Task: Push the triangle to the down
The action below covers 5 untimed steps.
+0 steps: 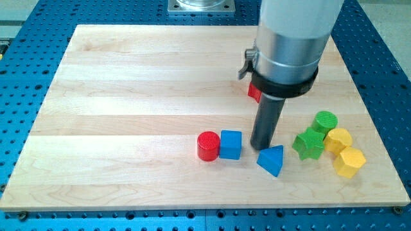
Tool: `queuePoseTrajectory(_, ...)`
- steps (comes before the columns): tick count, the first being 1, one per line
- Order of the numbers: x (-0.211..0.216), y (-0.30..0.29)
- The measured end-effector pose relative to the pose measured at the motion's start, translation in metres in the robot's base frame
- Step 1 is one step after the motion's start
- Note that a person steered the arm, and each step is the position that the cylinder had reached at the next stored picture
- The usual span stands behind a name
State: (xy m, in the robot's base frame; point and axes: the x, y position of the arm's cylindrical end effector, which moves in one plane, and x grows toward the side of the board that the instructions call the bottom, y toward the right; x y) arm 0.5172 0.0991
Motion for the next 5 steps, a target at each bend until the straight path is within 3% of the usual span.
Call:
queuePoseTrajectory(2, 0.051, 0.012)
queuePoseTrajectory(4, 0.065, 0.068)
queuePoseTrajectory(5, 0.101, 0.064)
